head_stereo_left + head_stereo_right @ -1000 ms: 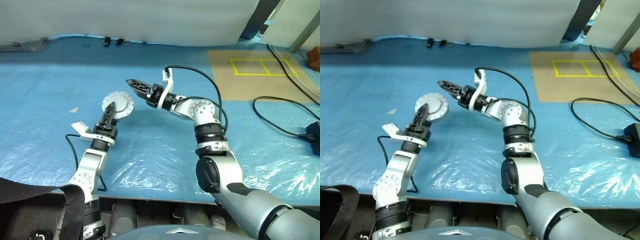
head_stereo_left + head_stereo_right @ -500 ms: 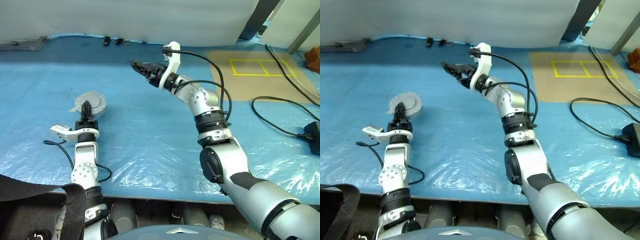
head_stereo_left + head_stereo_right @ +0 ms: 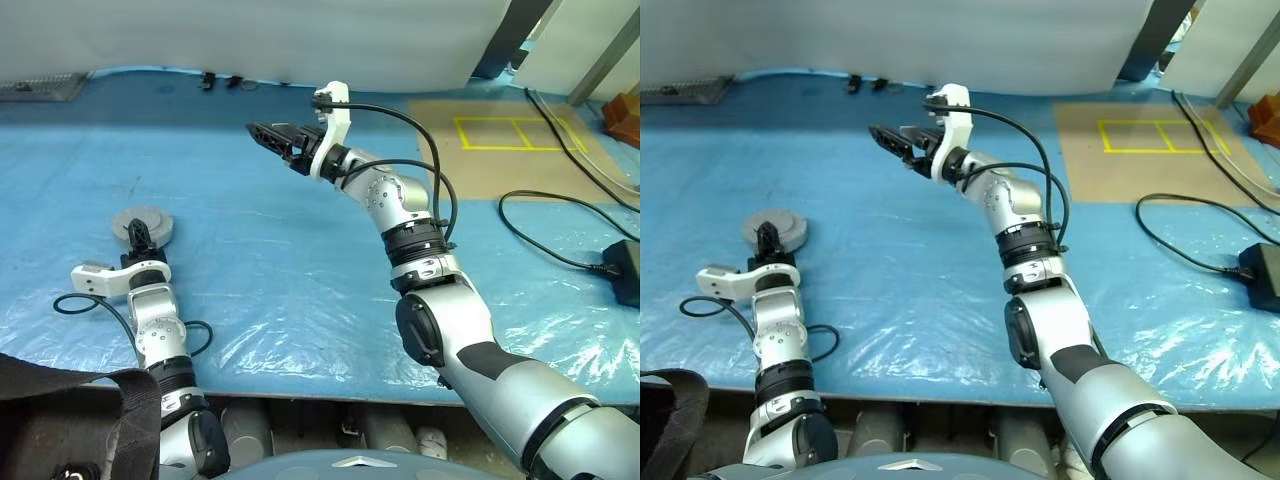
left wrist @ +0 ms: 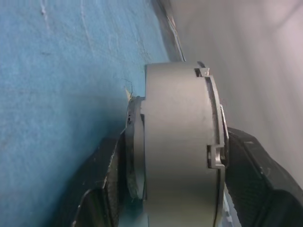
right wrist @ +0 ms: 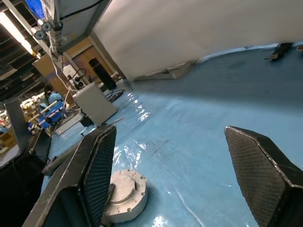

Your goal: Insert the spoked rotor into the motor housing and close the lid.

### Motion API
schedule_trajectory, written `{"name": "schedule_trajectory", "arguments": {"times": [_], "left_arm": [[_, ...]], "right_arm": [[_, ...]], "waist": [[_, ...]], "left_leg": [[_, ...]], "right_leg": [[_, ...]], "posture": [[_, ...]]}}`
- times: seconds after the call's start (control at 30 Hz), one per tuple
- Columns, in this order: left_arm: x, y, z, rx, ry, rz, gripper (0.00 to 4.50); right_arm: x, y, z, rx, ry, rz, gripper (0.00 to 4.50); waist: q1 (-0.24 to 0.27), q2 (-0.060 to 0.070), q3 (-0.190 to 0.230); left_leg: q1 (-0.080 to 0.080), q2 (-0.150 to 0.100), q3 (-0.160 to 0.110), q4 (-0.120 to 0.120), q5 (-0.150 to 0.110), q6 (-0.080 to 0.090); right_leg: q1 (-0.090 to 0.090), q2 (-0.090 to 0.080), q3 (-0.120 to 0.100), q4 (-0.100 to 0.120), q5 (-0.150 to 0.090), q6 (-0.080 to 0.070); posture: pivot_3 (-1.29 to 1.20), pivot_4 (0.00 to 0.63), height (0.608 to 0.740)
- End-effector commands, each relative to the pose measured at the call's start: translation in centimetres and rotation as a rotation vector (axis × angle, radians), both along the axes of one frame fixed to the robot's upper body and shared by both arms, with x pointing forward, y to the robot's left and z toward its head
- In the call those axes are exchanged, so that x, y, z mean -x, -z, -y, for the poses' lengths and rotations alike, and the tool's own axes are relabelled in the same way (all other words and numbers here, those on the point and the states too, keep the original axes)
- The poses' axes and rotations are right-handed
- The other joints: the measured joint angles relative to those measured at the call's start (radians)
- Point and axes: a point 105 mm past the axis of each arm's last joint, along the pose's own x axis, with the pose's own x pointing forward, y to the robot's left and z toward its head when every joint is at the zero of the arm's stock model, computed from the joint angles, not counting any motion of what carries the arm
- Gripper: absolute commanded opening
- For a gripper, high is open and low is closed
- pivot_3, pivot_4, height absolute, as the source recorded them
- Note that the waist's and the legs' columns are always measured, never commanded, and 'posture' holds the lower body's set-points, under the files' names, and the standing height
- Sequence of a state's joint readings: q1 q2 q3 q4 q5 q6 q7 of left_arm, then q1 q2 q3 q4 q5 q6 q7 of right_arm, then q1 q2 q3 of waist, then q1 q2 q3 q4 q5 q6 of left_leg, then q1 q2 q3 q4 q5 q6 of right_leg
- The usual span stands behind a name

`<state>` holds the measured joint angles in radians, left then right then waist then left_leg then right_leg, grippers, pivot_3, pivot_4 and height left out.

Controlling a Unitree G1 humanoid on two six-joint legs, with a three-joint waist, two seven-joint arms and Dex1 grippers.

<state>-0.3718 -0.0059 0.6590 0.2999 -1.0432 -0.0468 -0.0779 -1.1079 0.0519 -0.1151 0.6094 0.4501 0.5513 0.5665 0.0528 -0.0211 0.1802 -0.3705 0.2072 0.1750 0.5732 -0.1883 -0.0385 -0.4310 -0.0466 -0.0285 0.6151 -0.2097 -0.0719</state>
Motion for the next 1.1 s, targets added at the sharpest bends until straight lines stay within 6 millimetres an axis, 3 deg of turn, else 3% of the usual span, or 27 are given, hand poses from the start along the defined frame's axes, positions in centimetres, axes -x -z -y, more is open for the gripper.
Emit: {"name": "schedule_trajectory", "arguments": {"times": [0.03,0.07,0.1,0.43,0.63,0.83,1.1], "left_arm": [[0.6,-1.8,-1.5,-0.045,-0.075,0.037,4.10],[0.7,-1.8,-1.8,-0.039,-0.092,0.036,4.45],[0.9,-1.9,-2.0,-0.041,-0.107,0.036,4.48],[3.7,-2.5,-4.0,-0.346,-0.300,-0.181,4.48],[2.8,-4.9,-1.0,-0.648,-0.166,-0.132,4.48],[2.1,-7.5,1.7,-0.967,-0.017,-0.029,4.48],[2.3,-9.6,7.8,-1.260,0.332,0.198,4.48]], "right_arm": [[0.4,-1.5,-0.1,-0.027,-0.016,0.052,3.86],[0.4,-1.5,-0.2,-0.026,-0.018,0.052,3.86],[0.5,-1.4,-0.2,-0.025,-0.020,0.053,3.86],[1.0,-0.7,-0.5,0.024,-0.045,0.093,3.86],[1.5,0.2,0.3,0.075,-0.046,0.151,3.86],[2.2,5.1,3.1,0.327,-0.029,0.305,3.86],[5.7,7.6,6.3,0.391,-0.134,0.355,3.86]], "waist": [[0.000,0.000,0.000],[-0.001,0.000,0.000],[-0.002,0.000,0.000],[-0.008,0.000,0.000],[0.002,0.000,0.000],[0.016,-0.001,0.000],[0.016,0.000,0.000]], "left_leg": [[0.000,0.000,0.000,0.001,0.000,0.000],[0.001,0.000,0.000,0.002,0.000,0.000],[0.002,0.000,0.000,0.003,0.000,0.000],[0.001,0.000,-0.001,0.004,0.000,0.000],[0.002,0.001,-0.001,0.004,0.000,0.000],[0.002,0.000,-0.001,0.004,0.000,0.000],[0.003,0.000,0.000,0.004,0.000,0.000]], "right_leg": [[0.000,0.000,0.000,0.001,0.000,0.000],[0.000,0.000,0.000,0.003,0.000,0.000],[0.001,0.000,0.001,0.003,0.000,-0.001],[0.001,0.000,0.001,0.004,0.001,-0.001],[0.001,-0.002,0.001,0.004,0.001,-0.001],[0.001,-0.002,0.001,0.004,0.001,-0.001],[0.001,-0.002,0.001,0.005,0.001,-0.001]], "posture": [[0.00,0.150,0.740],[0.00,0.150,0.740],[0.00,0.150,0.740],[0.00,0.150,0.740],[0.00,0.150,0.740],[0.00,0.150,0.740],[0.00,0.150,0.740]]}}
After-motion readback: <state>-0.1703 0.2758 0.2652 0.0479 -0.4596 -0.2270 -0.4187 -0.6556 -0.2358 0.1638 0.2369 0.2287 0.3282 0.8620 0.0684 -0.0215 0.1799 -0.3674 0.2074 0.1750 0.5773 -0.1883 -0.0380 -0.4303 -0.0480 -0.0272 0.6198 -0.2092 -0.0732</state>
